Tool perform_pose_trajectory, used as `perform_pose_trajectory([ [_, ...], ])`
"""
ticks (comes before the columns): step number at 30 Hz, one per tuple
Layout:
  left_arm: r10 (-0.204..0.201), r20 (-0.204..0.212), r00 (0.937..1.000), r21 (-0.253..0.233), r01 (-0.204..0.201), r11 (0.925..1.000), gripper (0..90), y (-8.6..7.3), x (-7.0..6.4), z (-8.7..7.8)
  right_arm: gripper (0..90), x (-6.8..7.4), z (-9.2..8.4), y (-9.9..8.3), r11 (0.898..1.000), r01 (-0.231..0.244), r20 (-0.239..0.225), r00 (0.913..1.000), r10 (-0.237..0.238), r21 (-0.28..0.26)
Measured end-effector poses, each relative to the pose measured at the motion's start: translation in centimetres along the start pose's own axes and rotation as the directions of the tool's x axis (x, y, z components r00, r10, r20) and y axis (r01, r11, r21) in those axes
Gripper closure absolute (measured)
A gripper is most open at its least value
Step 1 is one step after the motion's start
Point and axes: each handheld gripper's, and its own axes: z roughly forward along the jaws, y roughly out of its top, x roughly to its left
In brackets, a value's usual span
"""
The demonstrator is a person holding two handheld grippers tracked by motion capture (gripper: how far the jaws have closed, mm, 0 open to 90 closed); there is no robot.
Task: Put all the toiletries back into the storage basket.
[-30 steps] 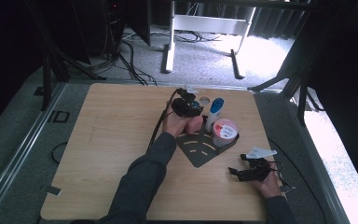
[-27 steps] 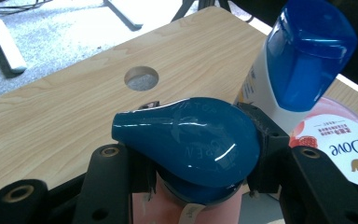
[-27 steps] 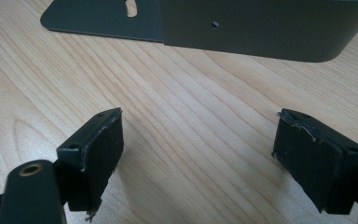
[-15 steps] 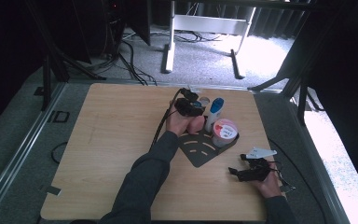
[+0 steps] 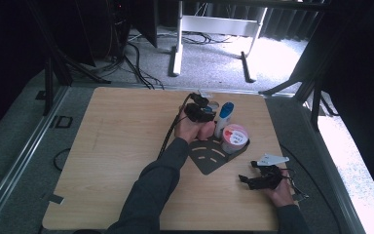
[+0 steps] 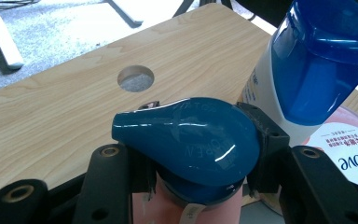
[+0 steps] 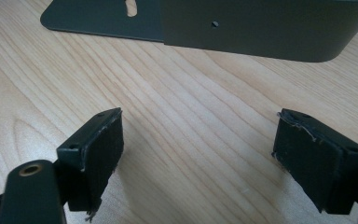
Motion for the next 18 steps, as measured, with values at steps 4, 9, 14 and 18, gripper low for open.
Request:
perform_pose_trajectory([
  [4, -0.003, -0.007, 1.0000, 0.000, 0.003, 1.0000, 52.9, -0.06, -0.19, 0.13, 15.7, 0.00, 0.00, 0.00, 1.000, 0.001, 0.000, 1.0000, -0.001, 0.000],
  [9, -0.009, -0.011, 0.9999, -0.007, 0.009, 0.9999, 52.9, -0.14, -0.21, 0.15, 15.7, 0.00, 0.00, 0.00, 1.000, 0.001, 0.000, 1.0000, -0.001, 0.000],
  [14, -0.010, -0.010, 0.9999, -0.011, 0.010, 0.9999, 52.9, -0.20, -0.18, 0.14, 15.7, 0.01, 0.00, 0.00, 1.000, 0.002, 0.001, 1.0000, -0.002, 0.001],
  [18, -0.017, -0.009, 0.9998, -0.021, 0.017, 0.9996, 52.8, -0.37, -0.15, 0.12, 15.7, 0.01, 0.00, 0.00, 1.000, 0.001, 0.001, 1.0000, -0.001, 0.001],
])
